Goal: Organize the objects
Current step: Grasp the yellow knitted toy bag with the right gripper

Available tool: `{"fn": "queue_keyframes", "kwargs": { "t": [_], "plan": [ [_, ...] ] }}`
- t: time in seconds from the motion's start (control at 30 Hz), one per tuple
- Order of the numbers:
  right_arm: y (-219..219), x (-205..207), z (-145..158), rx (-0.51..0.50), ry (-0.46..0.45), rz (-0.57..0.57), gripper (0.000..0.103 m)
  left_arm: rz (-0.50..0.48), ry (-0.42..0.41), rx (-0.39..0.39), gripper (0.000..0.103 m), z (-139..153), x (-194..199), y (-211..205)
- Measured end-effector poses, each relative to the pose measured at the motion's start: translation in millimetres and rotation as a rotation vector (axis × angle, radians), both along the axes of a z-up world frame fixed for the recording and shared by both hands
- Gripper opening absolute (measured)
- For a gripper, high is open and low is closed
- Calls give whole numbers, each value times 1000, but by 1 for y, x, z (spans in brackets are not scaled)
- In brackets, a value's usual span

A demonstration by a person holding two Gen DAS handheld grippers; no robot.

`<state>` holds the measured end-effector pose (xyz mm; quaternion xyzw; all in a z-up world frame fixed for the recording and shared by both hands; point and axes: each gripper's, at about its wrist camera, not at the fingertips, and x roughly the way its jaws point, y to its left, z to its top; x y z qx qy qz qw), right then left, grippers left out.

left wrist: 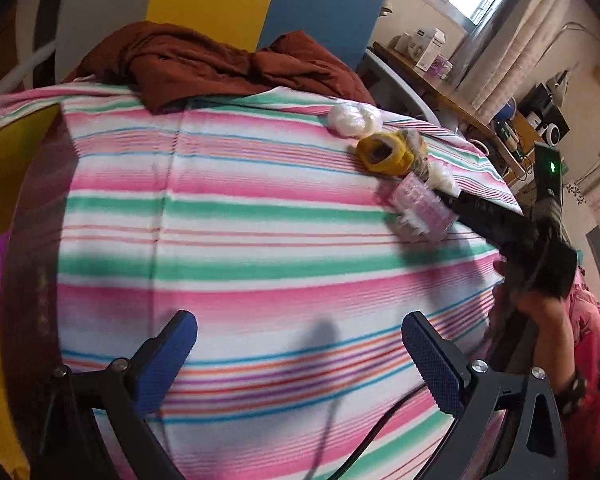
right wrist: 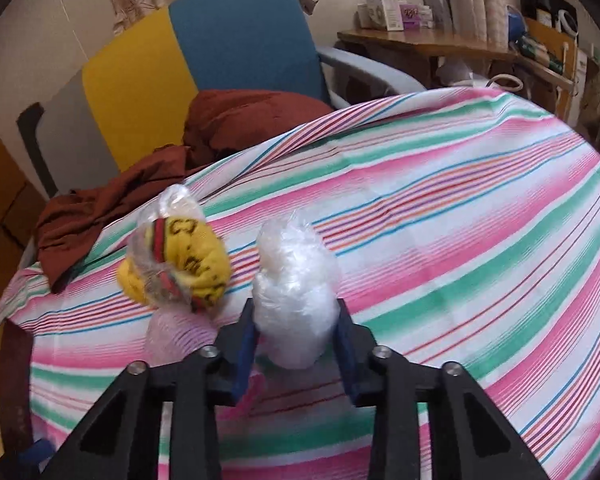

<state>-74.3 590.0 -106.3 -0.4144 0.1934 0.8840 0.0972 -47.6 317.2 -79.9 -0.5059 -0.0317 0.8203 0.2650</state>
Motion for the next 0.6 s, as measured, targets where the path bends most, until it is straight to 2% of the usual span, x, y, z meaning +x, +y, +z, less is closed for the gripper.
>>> {"fn": "queue_keyframes", "kwargs": {
  "t": [0.13, 0.23, 0.37, 0.47, 0.6],
  "plan": [
    [-15, 19, 0, 36, 11, 37, 34, -32, 17, -10, 103, 2, -7, 20],
    [-22, 34, 2, 10, 34, 50, 33, -52, 3, -18, 103, -1, -12, 36],
    [-24, 46, 5, 4, 61, 15, 33, -55, -20, -11, 103, -3, -22, 58],
    [-17, 54, 10, 32, 71, -54, 33, -49, -29, 2, 103, -2, -29, 77],
    [-4, 61, 5, 0, 56, -78, 34, -72, -18, 17, 103, -1, -42, 112]
  ]
}}
